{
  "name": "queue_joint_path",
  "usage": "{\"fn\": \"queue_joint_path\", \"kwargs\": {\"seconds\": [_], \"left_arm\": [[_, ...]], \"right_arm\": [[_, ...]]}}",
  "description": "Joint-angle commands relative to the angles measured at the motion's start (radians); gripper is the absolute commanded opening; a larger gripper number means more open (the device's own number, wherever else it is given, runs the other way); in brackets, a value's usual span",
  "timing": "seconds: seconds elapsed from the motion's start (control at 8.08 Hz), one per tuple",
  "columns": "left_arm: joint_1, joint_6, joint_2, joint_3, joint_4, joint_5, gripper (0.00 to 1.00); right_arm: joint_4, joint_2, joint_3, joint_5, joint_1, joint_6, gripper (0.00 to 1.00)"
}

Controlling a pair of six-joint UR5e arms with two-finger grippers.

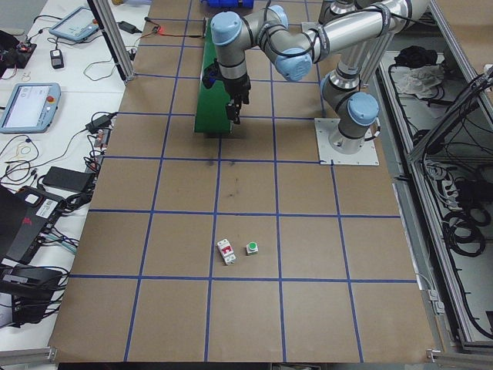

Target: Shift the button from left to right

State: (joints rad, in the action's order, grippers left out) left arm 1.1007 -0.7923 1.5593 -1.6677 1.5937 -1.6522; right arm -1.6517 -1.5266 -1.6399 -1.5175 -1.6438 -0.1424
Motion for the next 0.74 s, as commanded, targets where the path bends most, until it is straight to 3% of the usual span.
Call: {"fn": "queue_joint_path", "kwargs": {"seconds": [0.0, 0.25, 0.49, 0.62], "left_arm": [[-0.218, -0.342, 0.072, 0.014, -0.07, -0.038, 1.0], [-0.316, -0.642, 0.164, 0.023, -0.226, -0.038, 1.0], [-0.384, -0.77, 0.249, 0.023, -0.425, -0.029, 1.0], [-0.418, -0.774, 0.268, 0.023, -0.426, -0.029, 1.0]], "right_arm": [[-0.005, 0.002, -0.001, -0.004, 0.001, -0.002, 1.0], [-0.011, 0.003, -0.001, -0.006, 0.002, 0.0, 1.0], [-0.008, 0.003, 0.0, 0.0, 0.002, 0.0, 1.0], [-0.016, 0.005, 0.0, -0.003, 0.002, 0.0, 1.0]]}}
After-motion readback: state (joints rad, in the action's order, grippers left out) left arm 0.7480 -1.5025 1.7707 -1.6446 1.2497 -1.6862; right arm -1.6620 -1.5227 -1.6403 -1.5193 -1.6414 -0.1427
